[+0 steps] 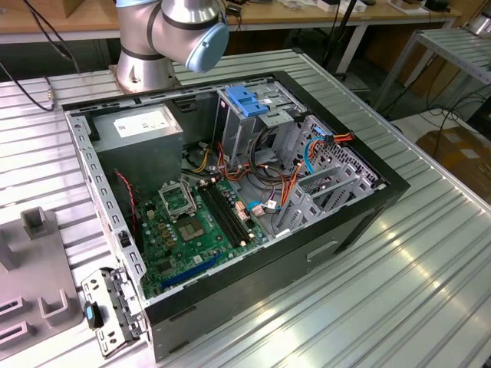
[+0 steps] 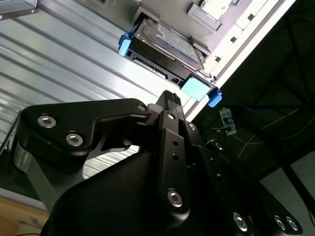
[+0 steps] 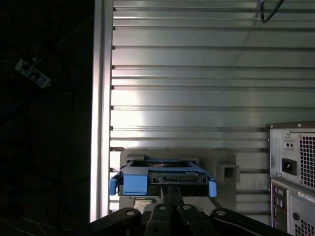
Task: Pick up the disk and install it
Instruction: 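Reach for the disk, then pick up the disk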
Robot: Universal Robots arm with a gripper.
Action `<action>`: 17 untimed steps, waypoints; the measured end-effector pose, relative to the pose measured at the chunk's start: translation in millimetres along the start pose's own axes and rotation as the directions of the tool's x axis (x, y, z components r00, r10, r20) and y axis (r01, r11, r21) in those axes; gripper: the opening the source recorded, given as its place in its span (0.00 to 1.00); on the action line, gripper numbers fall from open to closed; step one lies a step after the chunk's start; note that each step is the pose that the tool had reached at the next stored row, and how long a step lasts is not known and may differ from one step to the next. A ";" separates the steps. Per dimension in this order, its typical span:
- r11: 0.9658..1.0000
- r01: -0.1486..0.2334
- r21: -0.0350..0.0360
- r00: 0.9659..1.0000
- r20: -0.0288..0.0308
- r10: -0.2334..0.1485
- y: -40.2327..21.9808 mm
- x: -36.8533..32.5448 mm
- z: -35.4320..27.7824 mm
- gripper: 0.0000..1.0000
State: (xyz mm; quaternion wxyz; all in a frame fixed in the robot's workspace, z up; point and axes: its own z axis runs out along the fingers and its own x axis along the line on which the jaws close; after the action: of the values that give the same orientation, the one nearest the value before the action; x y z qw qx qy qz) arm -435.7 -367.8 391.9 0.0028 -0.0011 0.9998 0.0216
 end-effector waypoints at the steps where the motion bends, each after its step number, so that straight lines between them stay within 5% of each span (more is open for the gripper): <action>1: 1.000 0.000 0.000 1.000 0.000 0.000 0.0 1.4 0.0 0.11; 11: 1.000 -0.005 0.000 1.000 0.000 0.005 0.1 28.0 -0.1 0.11; 17: 1.000 -0.005 0.000 1.000 0.000 0.005 0.1 30.0 -0.1 0.11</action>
State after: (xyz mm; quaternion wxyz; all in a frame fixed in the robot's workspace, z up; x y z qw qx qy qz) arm -465.7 -367.8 391.9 0.0028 0.0013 0.9998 0.0216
